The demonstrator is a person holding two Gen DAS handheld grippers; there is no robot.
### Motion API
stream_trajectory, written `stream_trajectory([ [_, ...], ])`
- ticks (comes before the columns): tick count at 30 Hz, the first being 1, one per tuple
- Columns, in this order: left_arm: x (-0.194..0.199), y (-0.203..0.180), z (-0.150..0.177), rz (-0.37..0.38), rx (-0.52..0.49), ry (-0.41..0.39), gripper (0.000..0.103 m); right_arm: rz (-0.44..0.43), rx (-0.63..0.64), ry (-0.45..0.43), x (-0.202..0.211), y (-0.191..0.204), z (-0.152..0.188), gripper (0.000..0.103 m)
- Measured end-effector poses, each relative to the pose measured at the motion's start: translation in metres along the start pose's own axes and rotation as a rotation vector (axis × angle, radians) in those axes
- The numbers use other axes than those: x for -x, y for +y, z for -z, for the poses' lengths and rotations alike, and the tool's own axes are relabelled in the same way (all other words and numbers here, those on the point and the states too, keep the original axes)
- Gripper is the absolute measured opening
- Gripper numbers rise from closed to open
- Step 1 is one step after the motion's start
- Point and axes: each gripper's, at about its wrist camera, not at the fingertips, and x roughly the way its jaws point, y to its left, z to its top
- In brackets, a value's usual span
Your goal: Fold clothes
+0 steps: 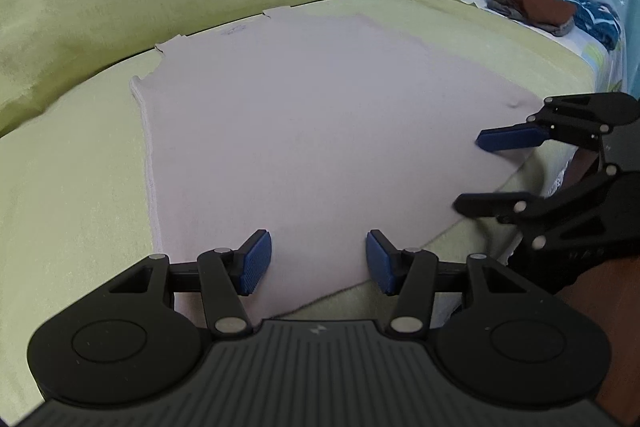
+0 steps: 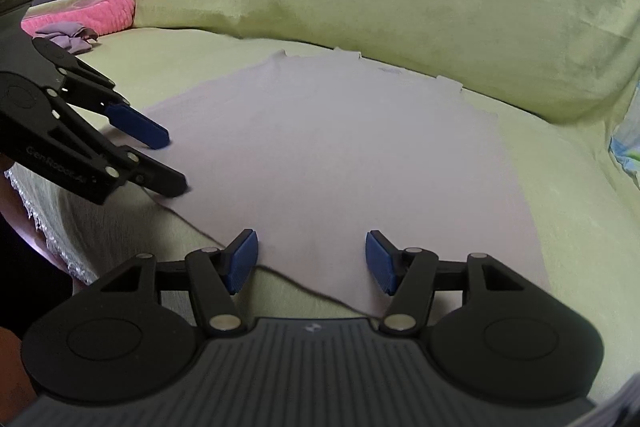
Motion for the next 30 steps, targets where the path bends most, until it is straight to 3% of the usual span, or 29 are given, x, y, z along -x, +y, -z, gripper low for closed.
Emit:
stream_trajectory([
  [5, 0.005, 0.001, 0.002, -0.001, 0.000, 0.002, 0.057, 0.007, -0.007, 0.017, 0.007, -0.005, 0.006, 0.058],
  [11, 0.014, 0.012, 0.003, -0.022, 0.065, -0.027, 0.057, 0.032, -0.059, -0.051, 0.014, -0.015, 0.001, 0.058],
  [22, 0.015, 0.015, 0.012, -0.033, 0.056, 0.009, 0.057, 0.034, -0.050, 0.031, 0.017, -0.013, 0.011, 0.059],
  [30, 0.017, 0.025, 0.006, -0.035, 0.122, -0.037, 0.057, 0.025, -0.116, -0.042, 0.021, -0.023, 0.004, 0.058],
])
